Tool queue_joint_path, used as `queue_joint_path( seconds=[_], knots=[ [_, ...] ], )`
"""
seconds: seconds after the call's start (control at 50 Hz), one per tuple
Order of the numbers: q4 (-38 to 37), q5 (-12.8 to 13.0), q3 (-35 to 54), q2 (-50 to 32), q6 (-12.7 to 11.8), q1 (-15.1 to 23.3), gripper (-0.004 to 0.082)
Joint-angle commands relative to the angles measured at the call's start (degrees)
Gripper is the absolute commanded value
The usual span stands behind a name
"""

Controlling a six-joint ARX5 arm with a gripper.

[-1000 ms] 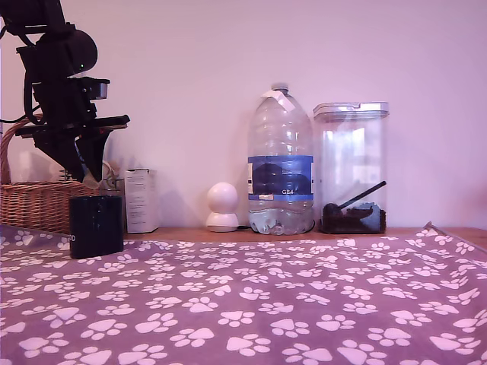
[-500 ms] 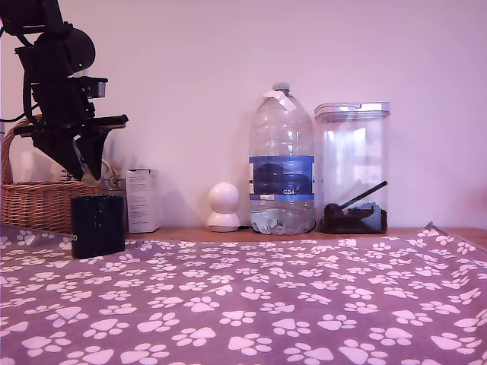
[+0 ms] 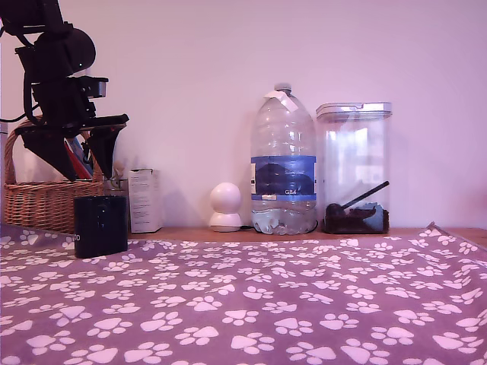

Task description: Pick up the coffee capsules from the table one by one and drop them inside the nearest coffee cup

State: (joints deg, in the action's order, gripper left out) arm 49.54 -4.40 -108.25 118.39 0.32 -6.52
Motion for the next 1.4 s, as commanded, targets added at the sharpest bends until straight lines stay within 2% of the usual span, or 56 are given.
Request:
queue_joint_path(
  seconds=[0.0,0.16,0.22,0.4,0.54,0.9,1.16,1.38],
  knots=[
    [-0.52,-0.26,-0.09,2.05,0.15,0.13,0.0420],
    [-1.66,-1.22,-0.09,2.05,0.83,0.13,0.0068],
    [-2.05,-1.22,-0.09,2.05,1.42,0.13,-0.0025],
    [-6.84,-1.33,1.62,1.38,1.81,-0.04,-0.0024],
    [-13.57,-1.81,8.04,-3.10,2.21,-0.76,-0.0024],
    [-37.09,-1.77,37.27,-23.96,2.10,-0.74,-0.0024],
    [-44.57,-1.73,52.81,-37.75,1.99,-0.74,-0.0024],
    [-50.56,-1.75,64.08,-49.18,0.31,-0.74,-0.0024]
  ],
)
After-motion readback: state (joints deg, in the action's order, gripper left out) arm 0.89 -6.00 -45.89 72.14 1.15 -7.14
